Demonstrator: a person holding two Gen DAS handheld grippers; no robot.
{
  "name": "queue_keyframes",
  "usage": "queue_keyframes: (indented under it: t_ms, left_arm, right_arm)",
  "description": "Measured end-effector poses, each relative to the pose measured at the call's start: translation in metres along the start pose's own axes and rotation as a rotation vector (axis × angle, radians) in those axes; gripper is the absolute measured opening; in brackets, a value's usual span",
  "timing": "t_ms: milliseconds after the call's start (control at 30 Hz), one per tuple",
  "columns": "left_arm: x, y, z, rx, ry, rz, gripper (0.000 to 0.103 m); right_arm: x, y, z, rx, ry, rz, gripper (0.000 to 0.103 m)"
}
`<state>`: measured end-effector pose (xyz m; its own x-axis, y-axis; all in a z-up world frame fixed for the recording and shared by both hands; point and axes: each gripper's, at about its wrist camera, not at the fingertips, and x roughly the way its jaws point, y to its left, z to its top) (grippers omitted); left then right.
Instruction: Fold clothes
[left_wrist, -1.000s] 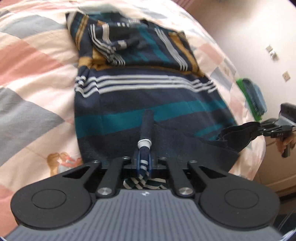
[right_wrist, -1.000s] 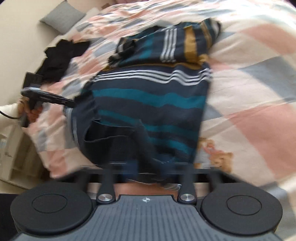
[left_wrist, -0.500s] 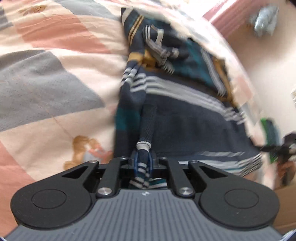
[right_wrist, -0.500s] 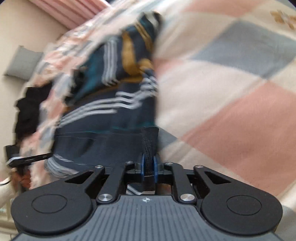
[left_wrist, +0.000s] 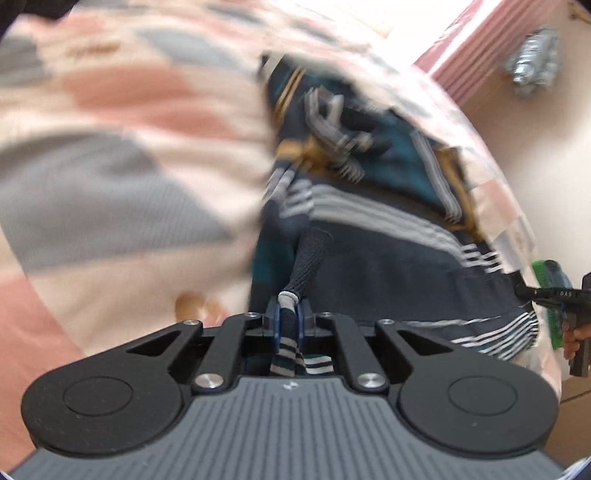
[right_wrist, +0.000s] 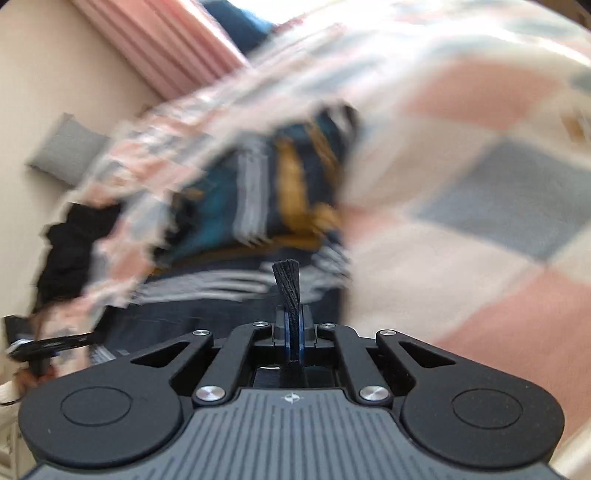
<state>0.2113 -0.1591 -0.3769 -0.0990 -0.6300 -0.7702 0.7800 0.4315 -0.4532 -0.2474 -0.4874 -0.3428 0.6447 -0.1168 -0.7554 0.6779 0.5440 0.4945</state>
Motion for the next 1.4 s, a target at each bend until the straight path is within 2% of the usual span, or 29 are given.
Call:
queue_keyframes:
  t_ms: [67, 133, 200, 233, 267, 300, 333, 367, 400, 567, 667, 767, 867, 933, 1000, 1033, 1100, 1200, 1300, 1333, 1400]
  left_arm:
    - [-0.002, -0.001, 0.003, -0.011, -0.006, -0.012, 0.007]
    - [-0.002, -0.003, 0.008, 0.001, 0.001, -0.039, 0.022]
    - [0.0, -0.005, 0.015, 0.023, 0.002, -0.053, 0.031]
    - [0.003, -0.006, 0.018, 0.031, 0.006, -0.06, 0.031]
    - [0.007, -0.007, 0.022, 0.038, 0.01, -0.068, 0.031]
    - [0.01, -0.01, 0.025, 0.058, 0.016, -0.071, 0.024]
    - [0.013, -0.014, 0.026, 0.094, 0.023, -0.07, 0.004]
    - [0.014, -0.019, 0.026, 0.132, 0.023, -0.065, 0.004]
    - [0.011, -0.021, 0.027, 0.154, 0.007, -0.068, 0.004]
    - [-0.017, -0.002, 0.036, 0.068, -0.125, -0.071, 0.004]
    - [-0.002, -0.003, 0.037, 0.091, -0.098, -0.03, 0.004]
    - [0.016, -0.003, 0.034, 0.097, -0.074, 0.001, 0.004]
    - [0.016, -0.001, 0.036, 0.067, -0.114, -0.002, 0.004]
    - [0.012, -0.003, 0.039, 0.071, -0.155, 0.0, 0.003]
    - [0.019, -0.002, 0.041, 0.083, -0.141, 0.042, 0.003]
    - [0.026, -0.001, 0.041, 0.092, -0.116, 0.061, 0.003]
    - [0.035, -0.001, 0.041, 0.116, -0.076, 0.094, 0.003]
    - [0.016, -0.015, 0.047, 0.162, -0.104, 0.107, 0.003]
    - [-0.018, -0.037, 0.048, 0.224, -0.177, 0.082, 0.004]
    - [-0.025, -0.044, 0.046, 0.257, -0.182, 0.079, 0.004]
    - [-0.02, -0.054, 0.038, 0.31, -0.146, 0.079, 0.007]
  right_arm:
    - [0.011, -0.002, -0.002, 0.005, 0.025, -0.028, 0.005]
    - [0.007, 0.006, 0.0, -0.017, -0.004, -0.017, 0.005]
    - [0.001, 0.009, 0.003, -0.009, -0.016, 0.005, 0.006]
    - [0.0, 0.008, 0.004, 0.003, -0.007, 0.01, 0.014]
    - [0.0, 0.005, 0.003, 0.017, 0.008, 0.009, 0.015]
    - [0.002, 0.005, 0.003, 0.027, 0.024, -0.004, 0.019]
    - [0.003, 0.006, 0.002, 0.026, 0.031, -0.012, 0.019]
    - [0.004, 0.007, 0.001, 0.021, 0.035, -0.018, 0.018]
    - [0.003, 0.011, 0.002, 0.008, 0.026, -0.011, 0.009]
    - [-0.022, 0.022, 0.01, -0.038, -0.11, 0.067, 0.005]
    - [-0.022, 0.02, 0.016, -0.017, -0.153, 0.065, 0.005]
    - [-0.001, 0.013, 0.016, -0.003, -0.096, -0.002, 0.005]
    - [0.024, 0.003, 0.013, -0.006, 0.006, -0.091, 0.005]
    - [0.025, 0.001, 0.012, 0.008, 0.0, -0.094, 0.005]
    - [0.025, 0.003, 0.012, -0.004, -0.007, -0.11, 0.005]
    - [0.027, 0.003, 0.012, -0.014, 0.001, -0.125, 0.006]
    - [0.034, 0.004, 0.01, -0.03, 0.025, -0.162, 0.016]
    - [0.034, 0.018, 0.017, -0.054, 0.03, -0.222, 0.031]
    - [0.009, 0.046, 0.015, -0.194, -0.069, -0.311, 0.041]
    - [-0.002, 0.056, 0.012, -0.235, -0.111, -0.332, 0.042]
    - [-0.019, 0.073, 0.0, -0.329, -0.172, -0.32, 0.042]
